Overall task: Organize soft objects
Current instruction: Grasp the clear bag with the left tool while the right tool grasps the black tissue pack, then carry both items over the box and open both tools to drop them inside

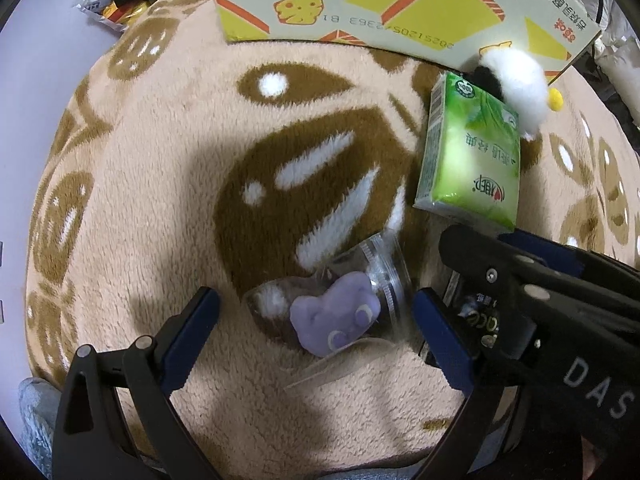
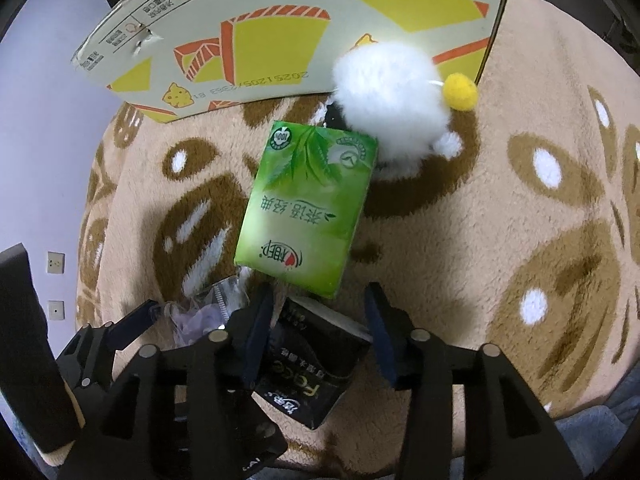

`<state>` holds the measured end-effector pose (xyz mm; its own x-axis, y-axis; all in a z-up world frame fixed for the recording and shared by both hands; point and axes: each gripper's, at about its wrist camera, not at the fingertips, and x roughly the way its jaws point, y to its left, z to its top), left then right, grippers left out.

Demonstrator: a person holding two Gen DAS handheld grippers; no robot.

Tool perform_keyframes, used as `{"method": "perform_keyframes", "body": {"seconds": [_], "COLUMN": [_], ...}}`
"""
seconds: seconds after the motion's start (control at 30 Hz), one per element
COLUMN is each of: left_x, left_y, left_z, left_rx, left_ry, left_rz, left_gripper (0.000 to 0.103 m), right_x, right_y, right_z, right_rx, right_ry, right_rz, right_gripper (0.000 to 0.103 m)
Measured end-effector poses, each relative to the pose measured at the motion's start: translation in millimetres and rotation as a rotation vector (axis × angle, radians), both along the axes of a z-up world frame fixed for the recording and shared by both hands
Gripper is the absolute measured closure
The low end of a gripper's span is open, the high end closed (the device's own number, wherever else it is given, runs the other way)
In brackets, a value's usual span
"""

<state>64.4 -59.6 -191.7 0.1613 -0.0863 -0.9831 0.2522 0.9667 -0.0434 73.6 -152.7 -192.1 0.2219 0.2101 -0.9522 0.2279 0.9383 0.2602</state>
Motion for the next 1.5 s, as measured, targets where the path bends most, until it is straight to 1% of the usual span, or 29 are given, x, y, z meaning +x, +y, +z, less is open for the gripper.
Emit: {"method": "perform_keyframes", "body": {"seconds": [0.07, 0.13, 0.17, 0.2, 0.47, 0.5, 0.53, 0.57, 0.7, 0.73, 0.8, 0.87, 1.0, 1.1, 1.13, 1.17, 1.2, 1.27, 1.37, 1.5], "left_x": [-0.8, -0.8, -1.5, -2.1, -6.7, -6.5, -6.6, -7.1, -7.1, -7.4, -7.1, -6.5, -8.2, -9.4, -10.2, -9.3, -8.6, -9.3, -7.2, -7.5], "left_y": [-0.4, 2.0, 1.6, 1.7, -2.9, -3.3, -2.5, -1.9, 1.6, 3.0, 7.4, 10.5, 13.9, 17.6, 17.8, 17.5, 17.1, 18.9, 25.2, 31.1], "left_z": [0.1, -1.8, -2.8, -2.7, -3.7, -4.0, -4.4, -4.5, -3.3, -2.6, -0.5, 1.9, 3.8, 8.7, 11.2, 14.2, 17.3, 22.6, 32.1, 50.0], "left_rx": [-0.002, -0.001, 0.003, 0.005, 0.018, 0.016, 0.013, 0.012, 0.015, 0.016, 0.008, -0.005, -0.008, -0.012, -0.015, -0.021, -0.025, -0.052, -0.085, -0.068], "left_ry": [0.005, 0.011, 0.015, 0.015, 0.020, 0.025, 0.028, 0.029, 0.023, 0.017, 0.010, 0.005, -0.009, -0.023, -0.028, -0.030, -0.033, -0.024, -0.028, -0.092], "left_rz": [-0.003, -0.008, -0.014, -0.017, -0.039, -0.040, -0.039, -0.036, -0.027, -0.020, -0.007, 0.004, 0.001, 0.000, 0.003, 0.005, 0.001, -0.006, 0.008, 0.008], "left_gripper": [0.007, 0.006, 0.006, 0.006, 0.007, 0.007, 0.008, 0.010, 0.021, 0.028, 0.036, 0.045, 0.050, 0.060, 0.065, 0.073, 0.076, 0.087, 0.089, 0.089], "right_x": [-1.0, -1.6, -2.5, -3.9, -14.0, -14.8, -15.3, -15.1, -17.2, -16.6, -15.2, -13.8, -14.2, -14.9, -15.4, -16.4, -17.7, -17.1, -20.5, -22.9], "right_y": [1.6, 3.3, 2.8, 1.8, -3.5, -3.2, -3.7, -3.0, -3.9, -3.0, -0.7, -0.3, -7.3, -10.8, -12.0, -13.5, -15.6, -15.8, -15.1, -13.5], "right_z": [1.1, 1.6, 1.9, 2.3, 2.2, 1.9, 1.9, 1.0, 2.3, 3.7, 9.9, 13.2, 12.9, 15.0, 15.8, 16.5, 16.6, 17.8, 24.6, 37.4], "right_rx": [-0.014, -0.028, -0.030, -0.030, -0.037, -0.037, -0.033, -0.025, -0.026, -0.038, -0.071, -0.082, -0.060, -0.054, -0.053, -0.050, -0.049, -0.047, -0.059, -0.058], "right_ry": [0.003, 0.002, 0.002, 0.005, 0.036, 0.037, 0.036, 0.042, 0.031, 0.022, -0.013, -0.028, -0.025, -0.028, -0.030, -0.031, -0.032, -0.036, -0.058, -0.107], "right_rz": [0.000, -0.006, -0.009, -0.012, -0.038, -0.040, -0.046, -0.048, -0.037, -0.031, -0.017, -0.016, -0.021, -0.022, -0.022, -0.022, -0.021, -0.019, 0.012, 0.027], "right_gripper": [0.045, 0.041, 0.038, 0.036, 0.036, 0.039, 0.043, 0.052, 0.052, 0.052, 0.053, 0.053, 0.053, 0.053, 0.053, 0.053, 0.053, 0.053, 0.055, 0.056]}}
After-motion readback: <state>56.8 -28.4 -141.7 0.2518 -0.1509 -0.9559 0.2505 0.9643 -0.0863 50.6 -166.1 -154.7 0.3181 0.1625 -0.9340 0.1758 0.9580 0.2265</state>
